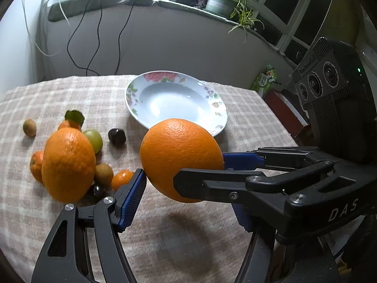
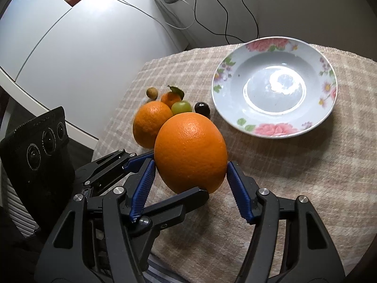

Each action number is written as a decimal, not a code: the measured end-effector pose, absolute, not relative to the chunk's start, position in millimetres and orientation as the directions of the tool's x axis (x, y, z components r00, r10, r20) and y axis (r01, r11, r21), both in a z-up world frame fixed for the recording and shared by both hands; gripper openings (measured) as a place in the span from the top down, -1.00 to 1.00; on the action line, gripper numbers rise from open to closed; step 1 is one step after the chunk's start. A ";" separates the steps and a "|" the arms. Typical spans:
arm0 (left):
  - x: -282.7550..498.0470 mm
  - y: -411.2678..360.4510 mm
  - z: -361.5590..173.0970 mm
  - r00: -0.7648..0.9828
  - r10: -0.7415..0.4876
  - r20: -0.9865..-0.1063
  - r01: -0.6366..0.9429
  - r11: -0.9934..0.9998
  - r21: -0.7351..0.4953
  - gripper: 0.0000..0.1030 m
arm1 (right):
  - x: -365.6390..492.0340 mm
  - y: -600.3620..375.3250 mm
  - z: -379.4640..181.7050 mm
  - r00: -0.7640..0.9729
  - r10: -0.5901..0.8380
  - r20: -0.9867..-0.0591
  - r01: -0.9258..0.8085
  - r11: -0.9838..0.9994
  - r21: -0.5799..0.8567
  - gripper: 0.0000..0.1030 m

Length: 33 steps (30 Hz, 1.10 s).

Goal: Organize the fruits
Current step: 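Lift the large orange with the right tool and carry it over the plate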

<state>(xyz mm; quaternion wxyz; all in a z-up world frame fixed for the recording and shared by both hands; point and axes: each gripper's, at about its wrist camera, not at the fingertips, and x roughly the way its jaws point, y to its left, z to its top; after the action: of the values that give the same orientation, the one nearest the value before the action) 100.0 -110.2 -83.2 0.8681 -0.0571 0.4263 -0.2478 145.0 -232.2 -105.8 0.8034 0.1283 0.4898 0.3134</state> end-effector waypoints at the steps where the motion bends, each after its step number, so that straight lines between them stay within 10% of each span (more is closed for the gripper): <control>1: 101.3 -111.9 -83.0 0.514 -0.480 -0.711 0.383 0.870 -0.310 -0.30 | 146.7 -234.5 -104.3 0.327 0.628 -0.706 -0.376 0.772 0.512 -0.28; 33: 212.1 -167.6 -98.5 0.507 -0.510 -0.695 0.378 0.856 -0.353 -0.31 | 249.8 -302.5 -106.8 0.402 0.608 -0.685 -0.313 0.794 0.521 -0.27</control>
<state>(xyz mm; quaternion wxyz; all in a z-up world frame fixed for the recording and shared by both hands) 212.1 -167.6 -98.5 0.8645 -0.0779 0.4249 -0.2567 249.8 -302.5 -106.8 0.8224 0.1568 0.4697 0.2802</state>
